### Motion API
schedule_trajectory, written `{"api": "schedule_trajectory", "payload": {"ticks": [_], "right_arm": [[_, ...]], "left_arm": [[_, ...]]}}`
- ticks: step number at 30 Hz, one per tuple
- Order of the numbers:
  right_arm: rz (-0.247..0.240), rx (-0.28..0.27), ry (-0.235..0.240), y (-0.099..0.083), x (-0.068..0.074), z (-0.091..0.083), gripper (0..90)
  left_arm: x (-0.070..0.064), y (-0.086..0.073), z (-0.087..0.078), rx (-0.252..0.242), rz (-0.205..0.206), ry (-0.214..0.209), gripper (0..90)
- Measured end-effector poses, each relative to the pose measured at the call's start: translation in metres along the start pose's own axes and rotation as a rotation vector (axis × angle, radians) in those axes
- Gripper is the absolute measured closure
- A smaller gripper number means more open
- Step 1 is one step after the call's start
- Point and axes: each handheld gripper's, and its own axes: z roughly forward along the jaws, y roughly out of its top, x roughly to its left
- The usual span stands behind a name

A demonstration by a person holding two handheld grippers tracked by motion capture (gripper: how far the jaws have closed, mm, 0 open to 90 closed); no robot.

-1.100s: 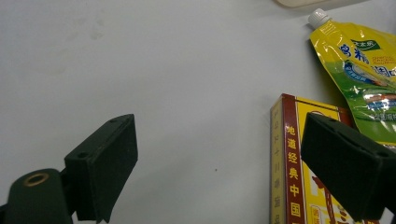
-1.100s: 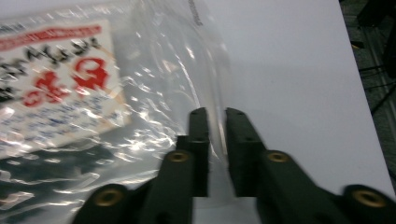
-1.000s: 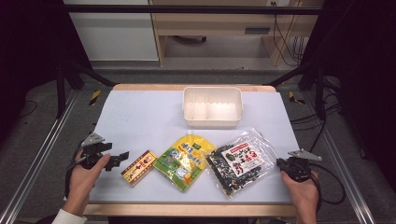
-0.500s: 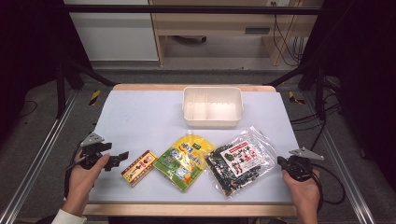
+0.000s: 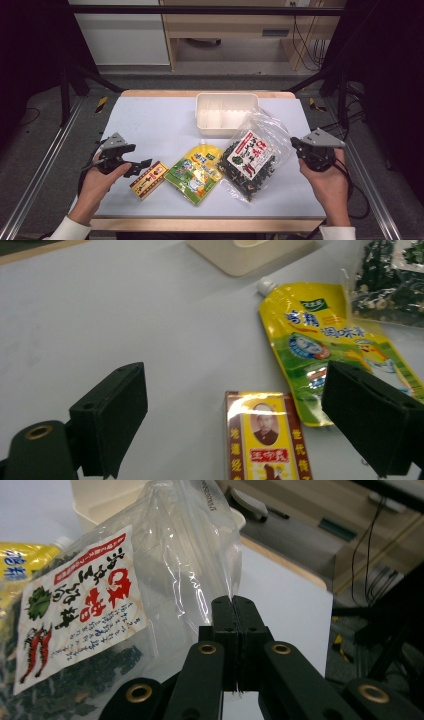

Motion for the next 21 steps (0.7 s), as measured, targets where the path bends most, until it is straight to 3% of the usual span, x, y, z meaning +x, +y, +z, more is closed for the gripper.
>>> {"api": "schedule_trajectory", "payload": {"ticks": [3,10,15,21], "right_arm": [[-0.075,-0.011,0.017,0.024,0.003,0.002,90.0],[-0.235,-0.028,0.057,0.066,0.021,0.012,90.0],[-0.314,-0.034,0.067,0.087,0.032,0.014,90.0],[-0.378,-0.059,0.08,0.103,0.043,0.011,90.0]], "left_arm": [[-0.006,0.018,0.003,0.034,0.041,-0.032,11.2],[-0.018,0.051,0.005,0.082,0.14,-0.049,12.1],[-0.025,0.074,0.004,0.086,0.219,-0.051,12.5],[-0.028,0.101,0.005,0.074,0.263,-0.076,14.6]]}}
